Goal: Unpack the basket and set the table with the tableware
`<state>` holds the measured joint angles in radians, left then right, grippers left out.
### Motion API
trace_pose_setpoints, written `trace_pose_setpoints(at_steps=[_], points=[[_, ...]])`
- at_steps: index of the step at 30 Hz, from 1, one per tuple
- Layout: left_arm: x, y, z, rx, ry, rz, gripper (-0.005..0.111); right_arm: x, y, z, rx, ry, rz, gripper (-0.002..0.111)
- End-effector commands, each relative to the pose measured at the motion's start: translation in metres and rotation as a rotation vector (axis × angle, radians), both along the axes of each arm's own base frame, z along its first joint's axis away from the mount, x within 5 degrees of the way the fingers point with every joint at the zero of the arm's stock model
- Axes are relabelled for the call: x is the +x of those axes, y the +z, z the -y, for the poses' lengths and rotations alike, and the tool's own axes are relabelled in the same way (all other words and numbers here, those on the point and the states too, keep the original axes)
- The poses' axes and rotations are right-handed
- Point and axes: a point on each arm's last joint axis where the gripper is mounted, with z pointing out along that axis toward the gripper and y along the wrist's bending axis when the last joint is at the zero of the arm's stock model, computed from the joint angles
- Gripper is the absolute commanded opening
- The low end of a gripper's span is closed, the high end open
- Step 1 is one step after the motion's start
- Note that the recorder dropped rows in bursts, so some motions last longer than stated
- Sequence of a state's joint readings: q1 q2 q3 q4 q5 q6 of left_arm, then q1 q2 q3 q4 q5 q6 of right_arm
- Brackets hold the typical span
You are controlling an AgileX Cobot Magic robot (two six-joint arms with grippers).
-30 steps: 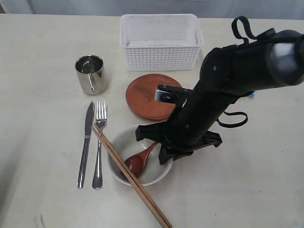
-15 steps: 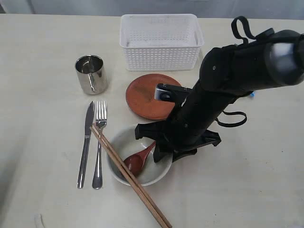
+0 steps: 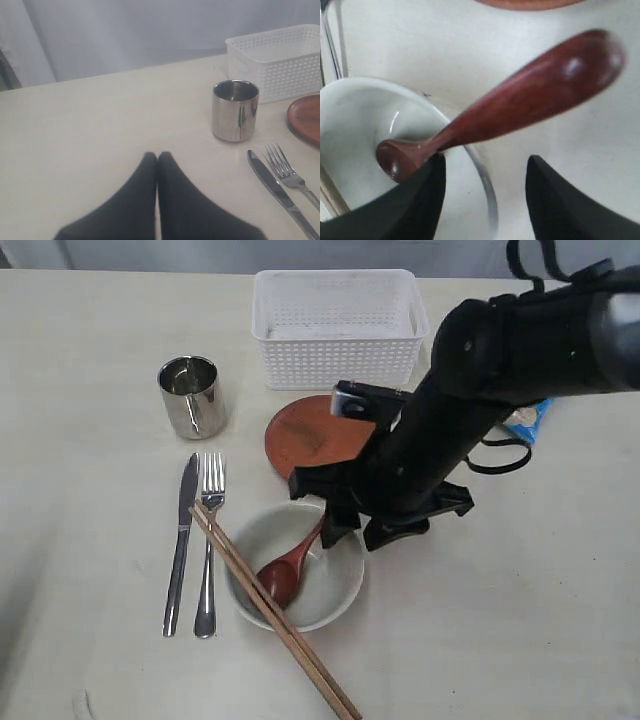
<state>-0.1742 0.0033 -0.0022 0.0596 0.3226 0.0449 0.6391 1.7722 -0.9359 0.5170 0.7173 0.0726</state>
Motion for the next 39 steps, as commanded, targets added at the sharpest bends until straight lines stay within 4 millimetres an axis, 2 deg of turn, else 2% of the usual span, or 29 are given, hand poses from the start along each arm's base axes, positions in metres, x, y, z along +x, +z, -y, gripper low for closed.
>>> trace_pose_setpoints(at_steps=[1,9,16,21,24,27,29,33,39], points=[[0.000,-0.001,0.000,-0.009,0.002,0.000,0.000,0.007,0.012,0.019,-0.019,-0.020,-0.027,0.048],[0.000,-0.001,0.000,-0.009,0.002,0.000,0.000,0.013,0.030,0.053,-0.071,-0.028,-0.017,0.048],[0.000,-0.001,0.000,-0.009,0.002,0.000,0.000,0.035,0.051,0.102,-0.049,-0.213,0.081,0.048],[0.000,-0.001,0.000,-0.009,0.002,0.000,0.000,0.058,0.054,0.148,-0.046,-0.418,0.182,0.048],[0.000,-0.001,0.000,-0.009,0.002,0.000,0.000,0.068,0.055,0.170,-0.045,-0.532,0.251,0.048],[0.000,-0.001,0.000,-0.009,0.002,0.000,0.000,0.075,0.056,0.185,-0.064,-0.575,0.311,0.048],[0.000,-0.001,0.000,-0.009,0.002,0.000,0.000,0.081,0.048,0.198,-0.099,-0.596,0.331,0.048],[0.000,-0.001,0.000,-0.009,0.002,0.000,0.000,0.085,0.022,0.212,-0.125,-0.640,0.238,0.048],[0.000,-0.001,0.000,-0.009,0.002,0.000,0.000,0.096,-0.015,0.219,-0.154,-0.631,0.201,0.048]])
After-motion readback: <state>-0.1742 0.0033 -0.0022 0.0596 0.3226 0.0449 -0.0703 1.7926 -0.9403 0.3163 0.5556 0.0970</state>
